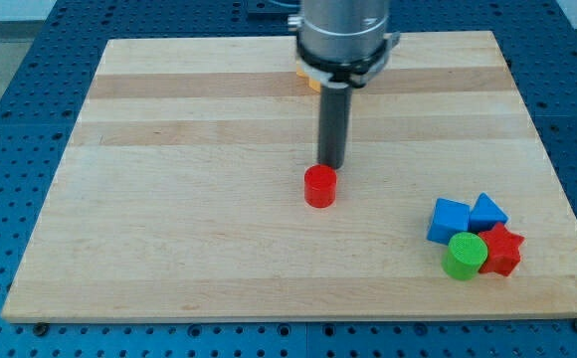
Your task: Bring the red circle at the left side of the green circle
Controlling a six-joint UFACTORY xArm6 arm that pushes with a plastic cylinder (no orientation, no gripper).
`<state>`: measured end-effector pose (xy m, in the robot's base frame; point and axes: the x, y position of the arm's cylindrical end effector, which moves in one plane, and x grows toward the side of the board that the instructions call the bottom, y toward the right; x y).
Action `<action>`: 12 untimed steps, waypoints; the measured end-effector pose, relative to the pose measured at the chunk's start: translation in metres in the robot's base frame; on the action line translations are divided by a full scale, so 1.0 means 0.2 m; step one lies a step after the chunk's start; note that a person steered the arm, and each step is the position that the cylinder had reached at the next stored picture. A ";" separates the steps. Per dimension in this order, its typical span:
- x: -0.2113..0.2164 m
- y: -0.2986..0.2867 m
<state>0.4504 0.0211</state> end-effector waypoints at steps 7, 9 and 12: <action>0.56 -0.16; 0.60 -0.05; 0.39 -0.02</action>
<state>0.5278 0.0180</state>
